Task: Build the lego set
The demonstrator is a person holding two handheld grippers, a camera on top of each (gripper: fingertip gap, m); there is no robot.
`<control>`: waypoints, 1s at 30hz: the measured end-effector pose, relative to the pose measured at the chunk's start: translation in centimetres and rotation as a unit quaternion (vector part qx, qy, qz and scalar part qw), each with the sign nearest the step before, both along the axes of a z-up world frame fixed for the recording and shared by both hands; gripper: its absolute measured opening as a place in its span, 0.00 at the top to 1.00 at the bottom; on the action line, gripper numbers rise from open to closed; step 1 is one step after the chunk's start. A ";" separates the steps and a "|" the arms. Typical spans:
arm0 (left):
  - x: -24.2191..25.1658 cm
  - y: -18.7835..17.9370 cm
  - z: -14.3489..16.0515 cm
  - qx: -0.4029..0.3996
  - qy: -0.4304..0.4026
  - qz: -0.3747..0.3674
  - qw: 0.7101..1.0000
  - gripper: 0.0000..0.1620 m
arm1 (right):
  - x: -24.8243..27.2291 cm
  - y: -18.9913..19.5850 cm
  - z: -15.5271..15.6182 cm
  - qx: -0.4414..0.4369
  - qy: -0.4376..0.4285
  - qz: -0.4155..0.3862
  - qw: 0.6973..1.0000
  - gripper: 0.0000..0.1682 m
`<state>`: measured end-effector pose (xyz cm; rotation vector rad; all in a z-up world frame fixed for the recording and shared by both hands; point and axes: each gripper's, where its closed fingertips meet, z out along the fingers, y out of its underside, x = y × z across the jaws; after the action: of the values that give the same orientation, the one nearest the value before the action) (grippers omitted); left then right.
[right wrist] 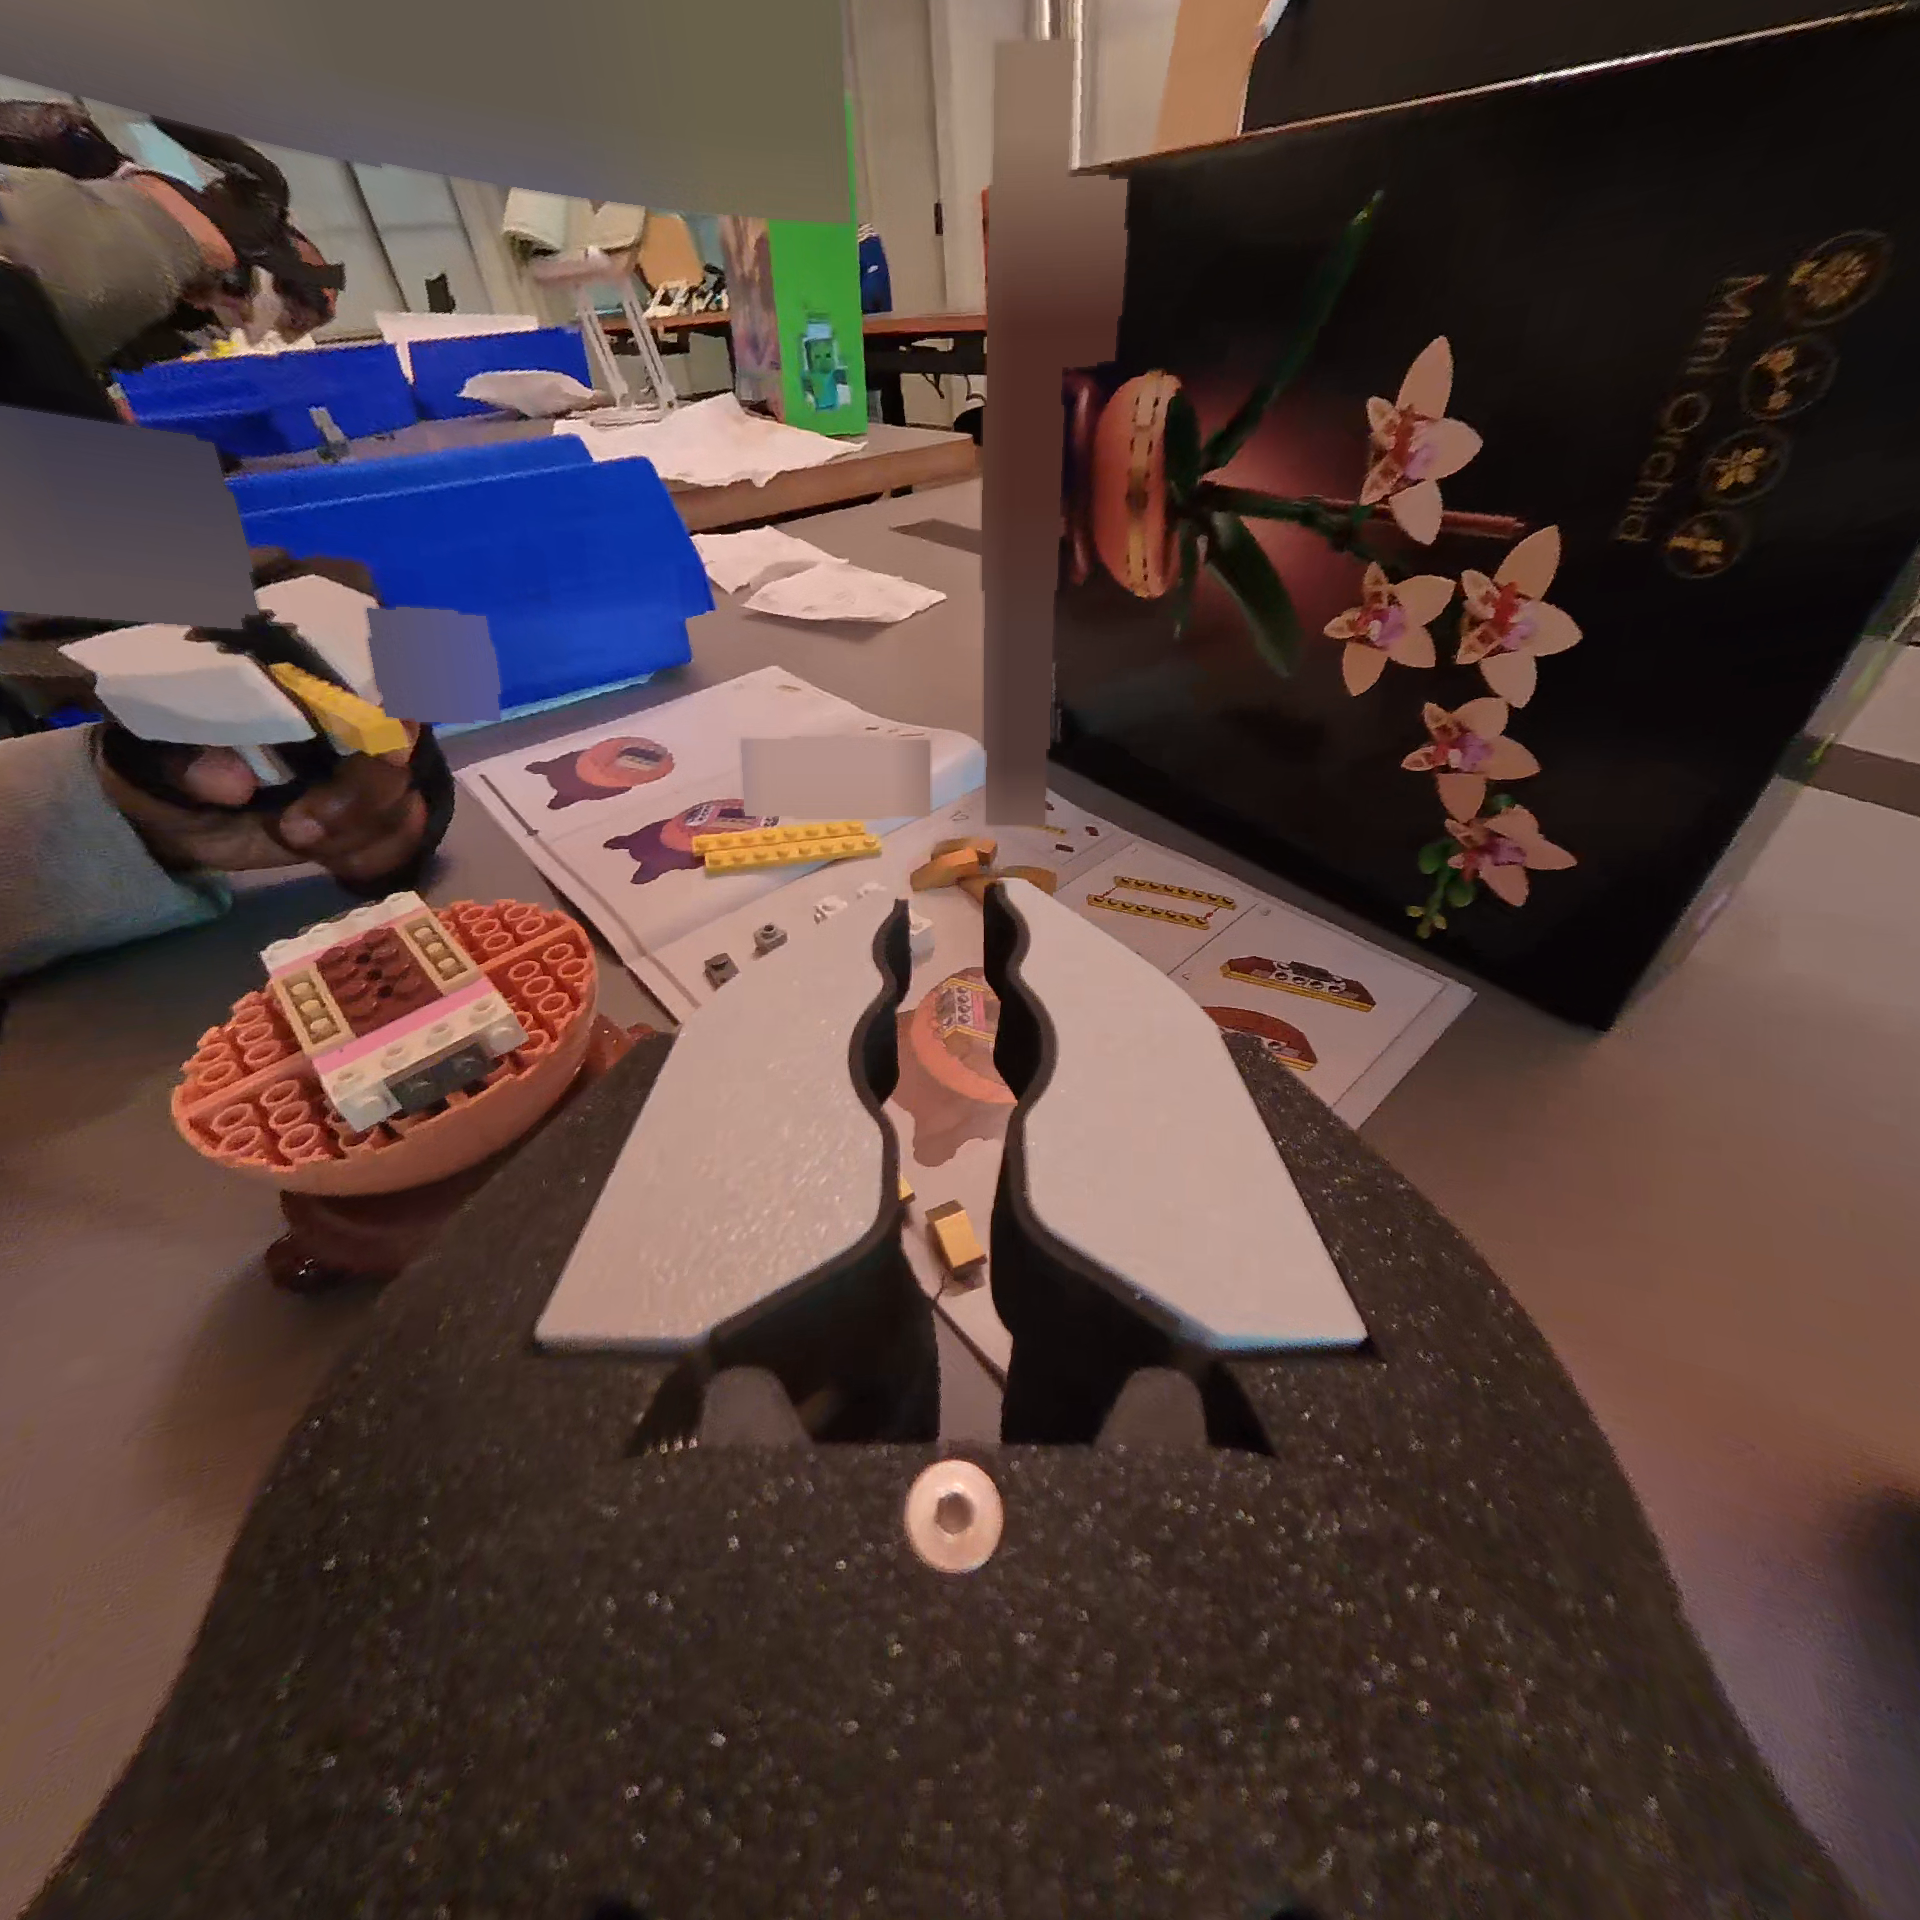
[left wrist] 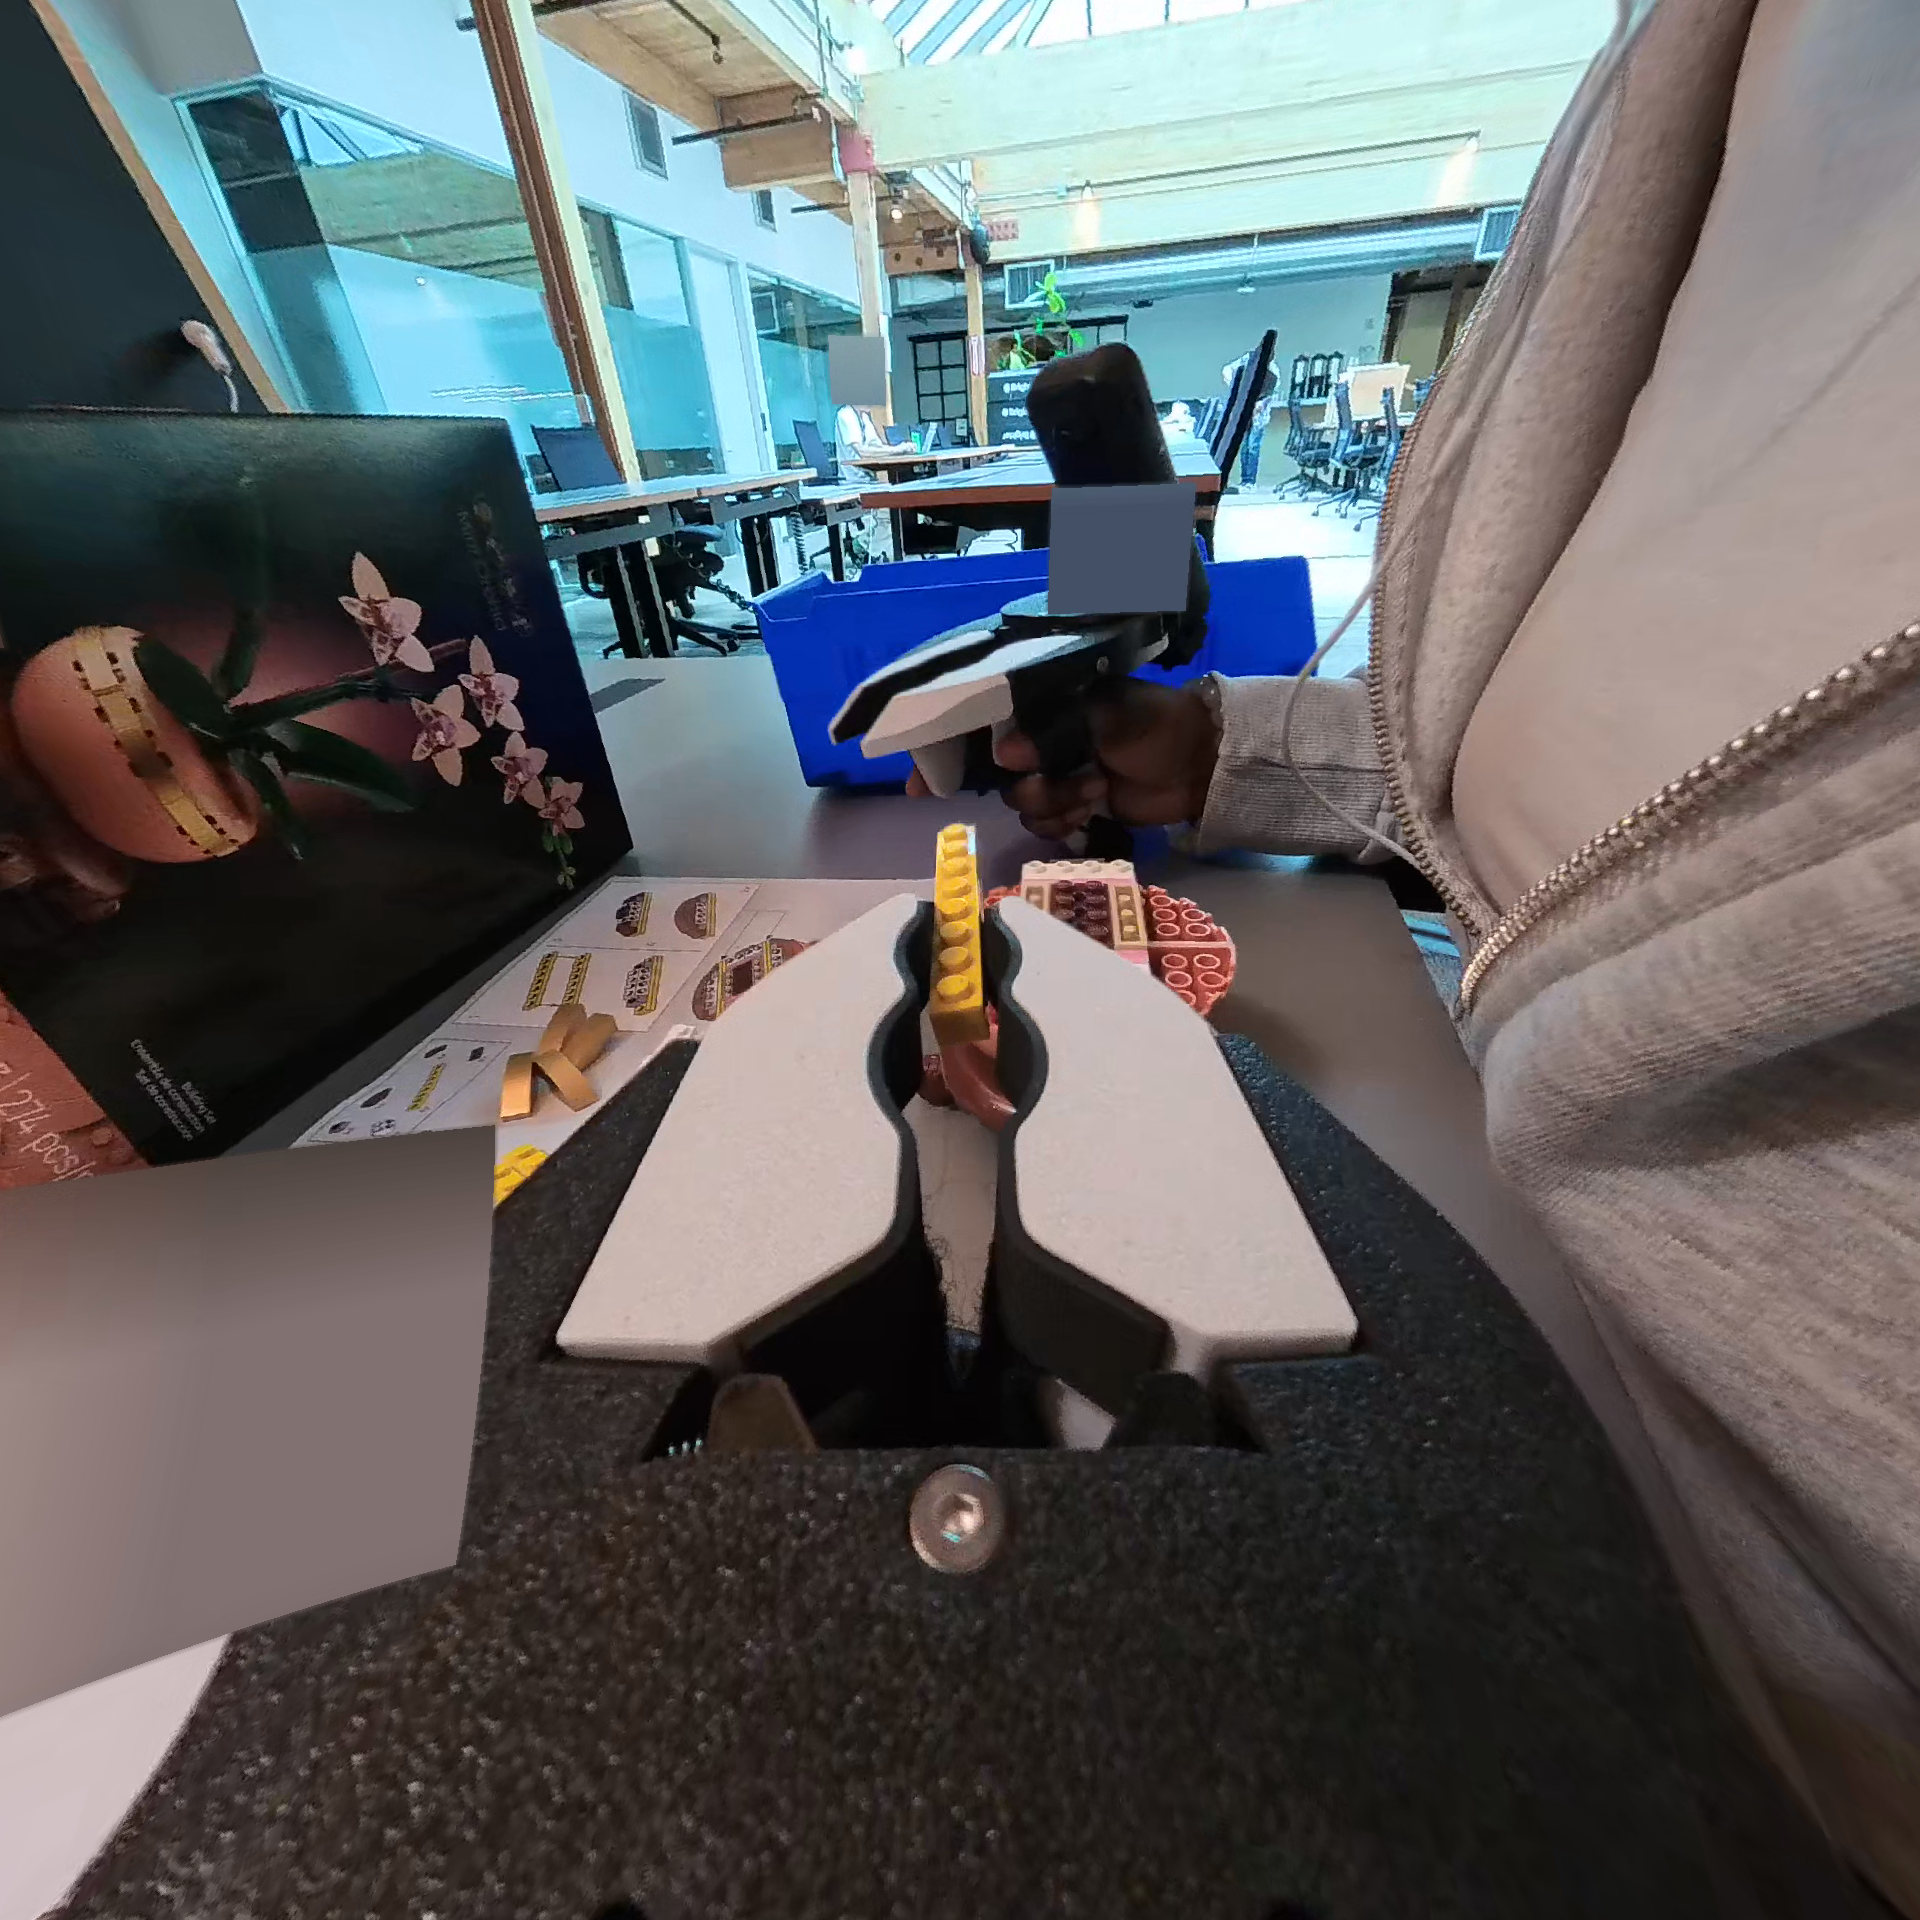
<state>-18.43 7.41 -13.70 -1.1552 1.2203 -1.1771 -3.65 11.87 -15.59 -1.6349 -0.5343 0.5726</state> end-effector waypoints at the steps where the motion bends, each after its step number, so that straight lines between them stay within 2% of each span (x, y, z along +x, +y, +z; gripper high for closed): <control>1: -0.1 0.1 0.1 -0.003 -0.004 0.001 1.000 0.95 | 0.0 -0.1 0.0 0.001 0.001 0.003 1.000 0.93; 8: -0.6 0.5 0.6 -0.020 -0.028 0.003 0.999 0.95 | -0.7 -0.2 -0.4 -0.008 -0.015 0.021 1.000 0.93; 22: -0.3 0.2 0.4 -0.004 -0.016 0.006 1.000 0.95 | -1.7 -0.3 -1.4 -0.028 -0.052 0.044 0.997 0.93; 25: -0.4 0.3 0.4 -0.011 -0.019 0.004 1.000 0.95 | -3.0 -0.1 -2.9 -0.071 -0.107 0.087 0.988 0.92; 27: -0.4 0.3 0.5 -0.014 -0.021 0.001 1.000 0.95 | -3.9 0.4 -4.3 -0.115 -0.182 0.125 0.968 0.84; 30: -0.4 0.3 0.4 -0.013 -0.019 0.000 1.000 0.95 | -5.6 1.7 -5.0 -0.127 -0.252 0.180 0.942 0.86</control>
<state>-18.78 7.67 -13.26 -1.1464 1.1791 -1.2135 -9.23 13.54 -20.62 -1.9556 -1.1960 0.4980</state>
